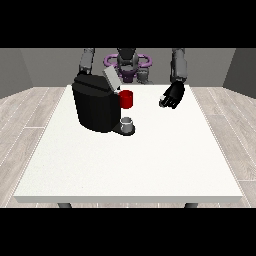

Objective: Insert the coffee pod into the coffee machine and close the lid

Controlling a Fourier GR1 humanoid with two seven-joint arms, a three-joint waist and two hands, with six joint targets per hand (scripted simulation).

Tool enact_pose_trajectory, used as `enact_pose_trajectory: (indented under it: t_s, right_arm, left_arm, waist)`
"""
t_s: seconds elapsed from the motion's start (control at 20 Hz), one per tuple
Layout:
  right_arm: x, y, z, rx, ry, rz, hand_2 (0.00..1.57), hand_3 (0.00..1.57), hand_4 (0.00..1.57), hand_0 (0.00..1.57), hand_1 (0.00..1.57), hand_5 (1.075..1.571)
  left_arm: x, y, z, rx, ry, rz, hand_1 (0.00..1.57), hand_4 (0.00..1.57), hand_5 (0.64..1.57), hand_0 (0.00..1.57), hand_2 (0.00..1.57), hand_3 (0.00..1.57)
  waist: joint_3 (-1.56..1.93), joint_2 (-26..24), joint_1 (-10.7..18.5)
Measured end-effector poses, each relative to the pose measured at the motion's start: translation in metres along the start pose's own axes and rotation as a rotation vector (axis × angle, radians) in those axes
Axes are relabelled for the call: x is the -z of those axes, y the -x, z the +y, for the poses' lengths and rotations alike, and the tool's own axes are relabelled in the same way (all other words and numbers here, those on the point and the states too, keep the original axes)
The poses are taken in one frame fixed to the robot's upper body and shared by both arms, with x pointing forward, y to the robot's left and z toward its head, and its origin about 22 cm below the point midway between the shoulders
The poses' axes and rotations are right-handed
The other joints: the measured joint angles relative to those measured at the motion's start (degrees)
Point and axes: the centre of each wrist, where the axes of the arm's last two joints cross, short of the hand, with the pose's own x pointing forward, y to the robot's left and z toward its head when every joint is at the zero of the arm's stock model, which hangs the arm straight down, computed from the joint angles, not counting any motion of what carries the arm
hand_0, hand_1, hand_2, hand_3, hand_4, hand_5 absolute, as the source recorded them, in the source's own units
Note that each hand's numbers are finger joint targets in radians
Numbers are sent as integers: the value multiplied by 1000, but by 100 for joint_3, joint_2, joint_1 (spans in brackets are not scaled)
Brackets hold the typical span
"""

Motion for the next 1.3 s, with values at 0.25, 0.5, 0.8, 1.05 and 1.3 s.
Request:
enact_pose_trajectory:
  t_s: [0.25,0.5,0.8,1.05,1.3]
  right_arm:
    - [-6,16,0,-16,-5,37,0,0,0,0,0,1571]
    - [-5,26,0,-16,-5,60,0,0,0,0,0,1571]
    - [-2,24,-3,17,-20,69,0,0,0,0,0,1571]
    - [1,15,-4,23,-16,6,0,0,0,0,0,1571]
    - [10,-2,-2,34,-7,-41,0,0,0,0,0,1571]
  left_arm:
    - [14,-20,10,-59,41,-24,1375,490,1571,1375,1381,1327]
    - [31,-55,30,-67,78,-69,1403,598,1571,1403,1396,1341]
    - [41,-83,64,-54,98,-100,1340,562,1571,1340,1372,1351]
    - [46,-99,90,-67,46,-111,985,511,1571,985,1204,1371]
    - [48,-114,133,-119,-9,-109,1195,489,1571,1195,1240,1260]
  waist:
    - [1,-290,53]
    - [2,-510,112]
    - [3,-743,40]
    - [2,-613,-143]
    - [1,-419,-355]
